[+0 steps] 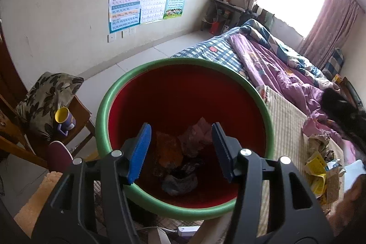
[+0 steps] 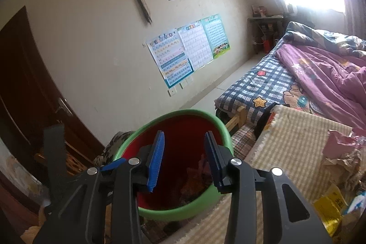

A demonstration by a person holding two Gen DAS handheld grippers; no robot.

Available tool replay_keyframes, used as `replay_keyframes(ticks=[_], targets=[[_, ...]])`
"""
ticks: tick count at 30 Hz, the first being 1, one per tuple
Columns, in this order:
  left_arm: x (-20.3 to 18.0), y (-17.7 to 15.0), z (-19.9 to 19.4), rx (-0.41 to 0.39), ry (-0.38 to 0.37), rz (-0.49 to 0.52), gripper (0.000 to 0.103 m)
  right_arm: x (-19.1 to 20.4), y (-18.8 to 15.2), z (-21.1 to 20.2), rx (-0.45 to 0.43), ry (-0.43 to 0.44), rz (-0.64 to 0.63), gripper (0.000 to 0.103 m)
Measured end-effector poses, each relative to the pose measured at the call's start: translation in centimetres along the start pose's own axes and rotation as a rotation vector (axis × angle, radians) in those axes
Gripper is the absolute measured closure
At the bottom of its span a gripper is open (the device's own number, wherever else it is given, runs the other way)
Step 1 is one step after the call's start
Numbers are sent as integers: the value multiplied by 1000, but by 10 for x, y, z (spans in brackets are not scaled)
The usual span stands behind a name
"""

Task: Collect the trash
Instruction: 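Grasp the yellow wrapper with the left gripper while the right gripper reaches the pink wrapper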

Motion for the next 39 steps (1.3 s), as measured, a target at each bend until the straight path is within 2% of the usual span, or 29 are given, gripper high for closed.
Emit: replay_keyframes(ticks=[2,5,10,15,18,21,24,29,38,39], targets=[[-2,-3,-3,-13,30,11,51,-5,-2,-17,-17,-3,6,60],[-5,-10,-9,-20,61,25,51,-20,-7,-46,-48,-38,2,58],[-29,-26,-24,-23,44,39,51,-67,-28,-96,-74,-153,16,56],[-83,-49,-32,4,-48,116,51,-131,-57,-134,-74,-287,86,54],[-132,-74,-35,41,-143,208,50,-168,-78,-152,-58,-360,139,54],[-179,-106,-36,101,-245,303,43,-200,-98,-166,-45,-394,213,54],[-213,-136,-33,184,-329,358,43,-219,-117,-178,-27,-395,267,53],[-233,-174,-15,310,-348,379,44,-225,-144,-188,20,-392,274,53],[-246,-215,-3,440,-372,400,64,-214,-176,-183,101,-327,302,53],[-248,-218,-2,449,-373,402,69,-211,-178,-181,108,-318,301,53]])
Point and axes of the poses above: each gripper's, at about its wrist camera, not at the fingertips, and z roughly the way its jaws point, x to its left, y to its top, the point moved 9 cm from there along z, roughly the way its jaws point, and after that the axes turned 12 degrees about x, right-handed, at the moved point
